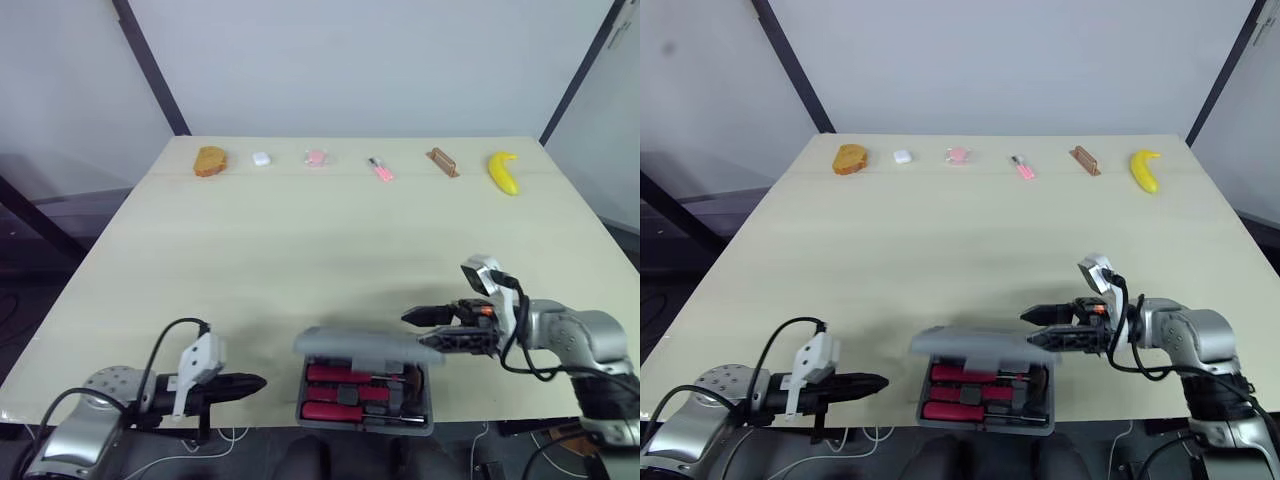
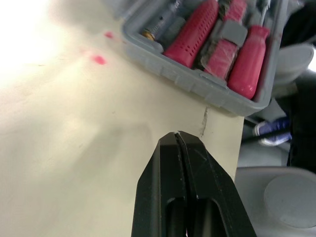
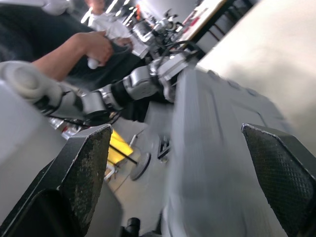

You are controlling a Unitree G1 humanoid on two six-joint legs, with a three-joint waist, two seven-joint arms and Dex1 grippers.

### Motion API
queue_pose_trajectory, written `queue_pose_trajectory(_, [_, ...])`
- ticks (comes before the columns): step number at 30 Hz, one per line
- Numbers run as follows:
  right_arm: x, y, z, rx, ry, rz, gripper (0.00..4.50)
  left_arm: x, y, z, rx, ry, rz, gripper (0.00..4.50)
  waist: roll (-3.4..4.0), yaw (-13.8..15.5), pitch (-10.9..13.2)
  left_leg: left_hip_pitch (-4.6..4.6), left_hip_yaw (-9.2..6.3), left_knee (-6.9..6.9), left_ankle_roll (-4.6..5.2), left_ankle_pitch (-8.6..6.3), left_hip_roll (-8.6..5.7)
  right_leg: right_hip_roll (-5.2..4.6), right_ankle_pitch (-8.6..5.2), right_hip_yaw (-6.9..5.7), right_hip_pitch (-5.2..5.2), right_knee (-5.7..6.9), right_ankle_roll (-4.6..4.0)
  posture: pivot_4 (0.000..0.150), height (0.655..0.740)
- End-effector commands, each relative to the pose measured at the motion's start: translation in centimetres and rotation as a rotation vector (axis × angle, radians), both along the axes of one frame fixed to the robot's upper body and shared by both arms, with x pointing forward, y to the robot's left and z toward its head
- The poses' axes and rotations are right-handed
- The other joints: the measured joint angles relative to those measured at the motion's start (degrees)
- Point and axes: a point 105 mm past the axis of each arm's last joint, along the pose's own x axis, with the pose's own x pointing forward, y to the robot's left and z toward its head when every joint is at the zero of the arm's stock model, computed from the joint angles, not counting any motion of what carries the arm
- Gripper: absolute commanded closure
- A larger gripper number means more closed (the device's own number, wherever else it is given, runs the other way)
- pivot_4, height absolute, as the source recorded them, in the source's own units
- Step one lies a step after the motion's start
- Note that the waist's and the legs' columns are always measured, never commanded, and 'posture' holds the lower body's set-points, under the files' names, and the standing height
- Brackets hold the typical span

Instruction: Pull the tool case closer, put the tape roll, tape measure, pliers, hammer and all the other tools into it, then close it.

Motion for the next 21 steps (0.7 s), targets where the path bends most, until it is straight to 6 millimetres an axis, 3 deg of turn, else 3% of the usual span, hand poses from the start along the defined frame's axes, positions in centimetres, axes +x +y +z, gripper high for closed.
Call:
queue_pose_trajectory(1, [-0.6, -1.3, 0.2, -0.031, -0.068, -0.106, 0.08, 1.0, 1.3, 1.6, -0.070, -0.051, 0.101, 4.50, -0.03, 0.2, 0.0, 0.00, -0.01, 0.00, 0.00, 0.00, -0.01, 0.01, 0.00, -0.01, 0.00, 0.00, 0.00, 0.150, 0.7400])
queue_pose_trajectory(5, [-0.5, -3.1, -1.0, -0.114, -0.197, -0.248, 0.08, 2.0, 1.7, 3.1, -0.152, -0.081, 0.178, 4.50, -0.05, 0.2, 0.0, -0.02, -0.01, 0.00, 0.00, 0.00, -0.03, 0.05, -0.01, 0.00, -0.01, 0.00, 0.01, 0.150, 0.7400])
queue_pose_trajectory(8, [-0.2, -5.3, -2.2, -0.204, -0.339, -0.385, 0.00, 2.4, 2.0, 4.3, -0.174, -0.112, 0.198, 3.84, -0.12, 0.2, 0.0, -0.03, -0.02, 0.00, 0.00, 0.00, -0.04, 0.10, -0.01, 0.00, 0.00, -0.01, 0.02, 0.150, 0.7400])
queue_pose_trajectory(12, [-0.2, -8.5, -3.7, -0.333, -0.550, -0.519, 0.00, 2.7, 2.8, 5.6, -0.176, -0.175, 0.250, 2.22, -0.23, 0.3, 0.0, -0.02, 0.01, 0.00, 0.00, 0.00, -0.04, 0.10, -0.01, 0.02, 0.00, -0.01, 0.02, 0.150, 0.7400])
queue_pose_trajectory(17, [-0.2, -11.7, -3.8, -0.390, -0.690, -0.636, 0.00, 2.1, 4.4, 5.1, -0.041, -0.225, 0.303, 0.06, -0.23, -0.3, 0.0, 0.10, 0.13, 0.00, 0.00, 0.00, -0.04, 0.16, -0.01, 0.16, 0.01, 0.02, 0.02, 0.150, 0.7400])
queue_pose_trajectory(21, [-0.3, -13.6, -3.8, -0.417, -0.699, -0.701, 0.00, 1.7, 4.8, 4.7, -0.054, -0.219, 0.324, 0.06, -0.23, 0.0, 0.0, 0.10, 0.12, 0.00, 0.00, 0.00, -0.03, 0.17, -0.01, 0.16, 0.02, 0.02, 0.01, 0.150, 0.7400])
